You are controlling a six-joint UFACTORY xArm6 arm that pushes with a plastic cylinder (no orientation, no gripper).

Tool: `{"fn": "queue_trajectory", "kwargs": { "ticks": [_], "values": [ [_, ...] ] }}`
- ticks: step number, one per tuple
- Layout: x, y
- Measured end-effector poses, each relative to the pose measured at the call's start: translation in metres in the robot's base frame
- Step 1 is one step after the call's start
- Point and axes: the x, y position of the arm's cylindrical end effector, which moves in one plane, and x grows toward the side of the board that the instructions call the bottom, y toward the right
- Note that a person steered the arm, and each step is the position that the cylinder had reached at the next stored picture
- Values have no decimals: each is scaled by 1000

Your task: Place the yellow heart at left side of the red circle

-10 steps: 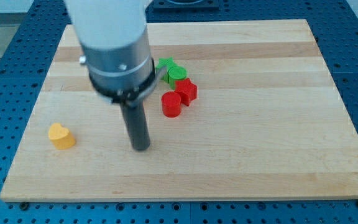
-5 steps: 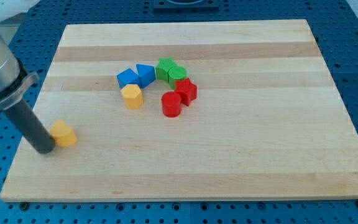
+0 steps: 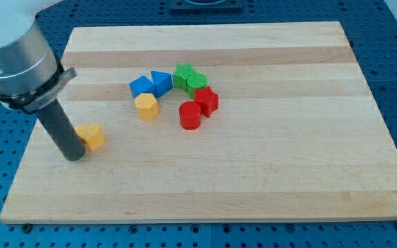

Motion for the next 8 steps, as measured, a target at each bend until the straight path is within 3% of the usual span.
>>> {"fn": "queue_trajectory", "kwargs": {
  "ticks": [1, 2, 4, 8],
  "values": [
    [-4, -26],
    [-23, -15],
    [-26, 77],
    [-3, 96]
  ]
}}
